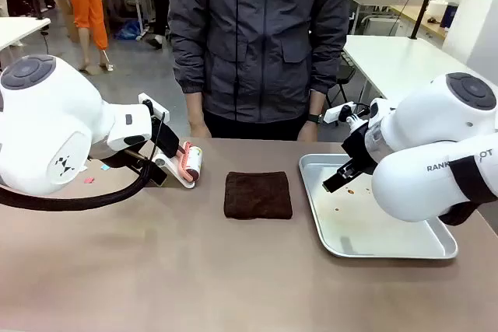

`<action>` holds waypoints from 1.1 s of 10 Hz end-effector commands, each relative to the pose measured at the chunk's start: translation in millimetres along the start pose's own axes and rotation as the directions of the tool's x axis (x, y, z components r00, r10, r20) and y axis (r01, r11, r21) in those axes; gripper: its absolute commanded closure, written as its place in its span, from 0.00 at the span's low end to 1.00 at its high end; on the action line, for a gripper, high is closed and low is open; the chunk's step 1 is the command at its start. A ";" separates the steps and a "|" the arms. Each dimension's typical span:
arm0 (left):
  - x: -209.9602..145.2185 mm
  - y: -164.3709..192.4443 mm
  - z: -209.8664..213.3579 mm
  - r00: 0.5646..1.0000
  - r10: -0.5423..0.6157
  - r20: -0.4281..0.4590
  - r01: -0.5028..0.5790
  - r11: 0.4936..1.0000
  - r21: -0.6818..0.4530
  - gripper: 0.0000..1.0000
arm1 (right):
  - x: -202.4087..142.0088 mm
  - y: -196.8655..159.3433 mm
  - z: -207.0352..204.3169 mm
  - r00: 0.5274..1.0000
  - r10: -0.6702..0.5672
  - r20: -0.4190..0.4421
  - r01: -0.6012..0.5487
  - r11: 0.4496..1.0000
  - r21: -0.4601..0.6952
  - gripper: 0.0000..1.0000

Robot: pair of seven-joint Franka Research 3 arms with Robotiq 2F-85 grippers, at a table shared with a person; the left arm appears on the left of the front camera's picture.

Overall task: Clean the surface of the table.
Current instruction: Hold the Lint Roller with your left hand and the towel with your right hand.

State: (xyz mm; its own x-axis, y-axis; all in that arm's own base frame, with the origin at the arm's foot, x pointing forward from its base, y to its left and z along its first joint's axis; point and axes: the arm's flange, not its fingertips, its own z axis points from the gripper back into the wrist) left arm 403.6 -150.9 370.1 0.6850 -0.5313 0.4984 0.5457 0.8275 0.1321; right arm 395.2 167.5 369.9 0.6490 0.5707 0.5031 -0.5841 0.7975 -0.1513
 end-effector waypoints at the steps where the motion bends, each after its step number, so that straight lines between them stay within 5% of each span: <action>1: 0.0 0.0 0.1 1.000 0.000 0.000 0.000 1.000 0.000 0.00 | 0.1 0.0 0.1 1.000 0.000 0.000 0.000 1.000 0.000 0.00; 11: 0.0 0.0 0.0 1.000 0.000 0.000 0.000 1.000 0.000 0.00 | 0.0 0.1 -0.1 1.000 0.001 0.000 -0.001 1.000 0.000 0.00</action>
State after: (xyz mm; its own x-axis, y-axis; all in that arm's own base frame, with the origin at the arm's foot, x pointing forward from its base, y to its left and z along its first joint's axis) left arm 403.6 -150.9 370.1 0.6852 -0.5310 0.4985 0.5455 0.8277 0.1318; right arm 395.2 167.6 369.8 0.6487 0.5713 0.5027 -0.5844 0.7971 -0.1518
